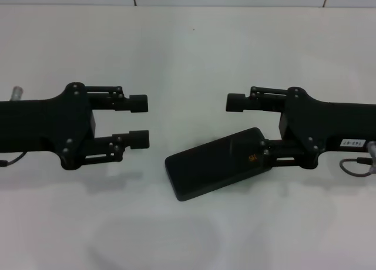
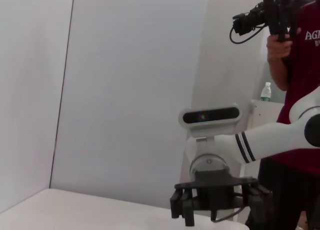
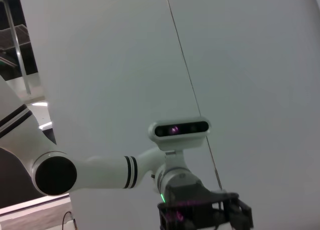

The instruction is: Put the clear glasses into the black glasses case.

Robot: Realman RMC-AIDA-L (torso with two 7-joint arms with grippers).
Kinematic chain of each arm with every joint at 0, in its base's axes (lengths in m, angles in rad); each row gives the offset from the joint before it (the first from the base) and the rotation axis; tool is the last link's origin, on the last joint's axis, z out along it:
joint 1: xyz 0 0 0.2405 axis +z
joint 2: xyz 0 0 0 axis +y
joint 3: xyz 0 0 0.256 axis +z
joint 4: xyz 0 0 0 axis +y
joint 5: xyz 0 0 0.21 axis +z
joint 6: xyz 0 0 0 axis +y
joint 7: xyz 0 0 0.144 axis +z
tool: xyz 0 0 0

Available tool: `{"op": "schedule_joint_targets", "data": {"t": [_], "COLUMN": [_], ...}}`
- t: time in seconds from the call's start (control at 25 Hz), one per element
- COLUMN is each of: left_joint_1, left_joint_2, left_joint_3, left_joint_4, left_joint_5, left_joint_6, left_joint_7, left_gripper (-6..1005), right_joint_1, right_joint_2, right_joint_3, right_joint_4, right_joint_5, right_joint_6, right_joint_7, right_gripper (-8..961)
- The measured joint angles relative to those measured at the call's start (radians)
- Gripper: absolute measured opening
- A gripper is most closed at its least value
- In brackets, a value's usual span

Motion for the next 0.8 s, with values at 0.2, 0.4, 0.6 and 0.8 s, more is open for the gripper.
{"op": "schedule_joint_targets", "data": {"t": [0.2,0.4,0.6,0.8], "left_joint_1": [0.003,0.003,0.003,0.002], "left_joint_2": [-0.001,-0.006,-0.009,-0.010], "left_joint_3": [0.004,0.001,-0.001,-0.002], "left_joint_4": [-0.003,-0.003,-0.004,-0.004], "left_joint_5": [0.014,0.034,0.034,0.034], "left_joint_6": [0.001,0.001,0.002,0.002], "left_joint_7": [0.011,0.011,0.024,0.025], "left_gripper": [558,558,558,558], "right_joint_1": [0.002,0.002,-0.002,-0.006], "right_joint_2": [0.000,0.000,0.000,0.000], "right_joint_3": [-0.044,-0.066,-0.083,-0.086], "right_joint_4": [0.003,0.003,0.004,0.005], "right_joint_5": [0.041,0.061,0.078,0.079], "right_joint_6": [0.019,0.025,0.028,0.030], "right_joint_7": [-0.010,-0.015,-0.015,-0.015], "right_gripper": [719,719,719,719]}}
